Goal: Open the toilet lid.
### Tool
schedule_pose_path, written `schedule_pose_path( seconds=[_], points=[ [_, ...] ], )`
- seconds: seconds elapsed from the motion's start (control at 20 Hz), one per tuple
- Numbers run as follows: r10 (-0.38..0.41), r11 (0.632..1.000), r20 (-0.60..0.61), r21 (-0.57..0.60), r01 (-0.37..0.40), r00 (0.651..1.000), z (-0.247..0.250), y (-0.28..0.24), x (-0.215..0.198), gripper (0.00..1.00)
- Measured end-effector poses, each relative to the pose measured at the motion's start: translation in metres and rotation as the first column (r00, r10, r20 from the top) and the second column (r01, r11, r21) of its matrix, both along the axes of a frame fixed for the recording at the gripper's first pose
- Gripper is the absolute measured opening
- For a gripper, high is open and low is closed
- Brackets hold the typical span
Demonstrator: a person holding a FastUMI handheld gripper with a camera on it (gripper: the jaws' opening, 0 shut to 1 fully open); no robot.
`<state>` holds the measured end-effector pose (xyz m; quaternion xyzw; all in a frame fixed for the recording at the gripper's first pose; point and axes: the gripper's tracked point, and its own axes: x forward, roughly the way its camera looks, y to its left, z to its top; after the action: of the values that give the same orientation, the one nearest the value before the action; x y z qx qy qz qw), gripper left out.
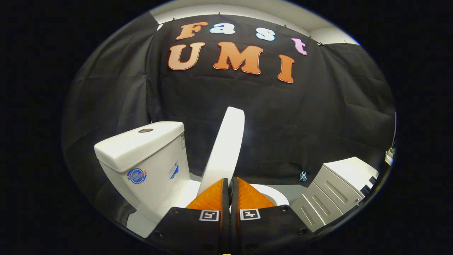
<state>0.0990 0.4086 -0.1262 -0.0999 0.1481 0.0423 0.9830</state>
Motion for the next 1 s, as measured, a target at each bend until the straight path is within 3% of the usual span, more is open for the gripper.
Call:
schedule_pose_path(
  seconds=[0.4, 1.0],
  points=[
    [0.018, 1.0, 0.017, 0.004, -0.018, 1.0, 0.004, 0.03, -0.004, 0.08],
    [0.096, 0.993, 0.066, -0.079, -0.09, 0.993, 0.006, 0.085, -0.013, 0.08]
  ],
)
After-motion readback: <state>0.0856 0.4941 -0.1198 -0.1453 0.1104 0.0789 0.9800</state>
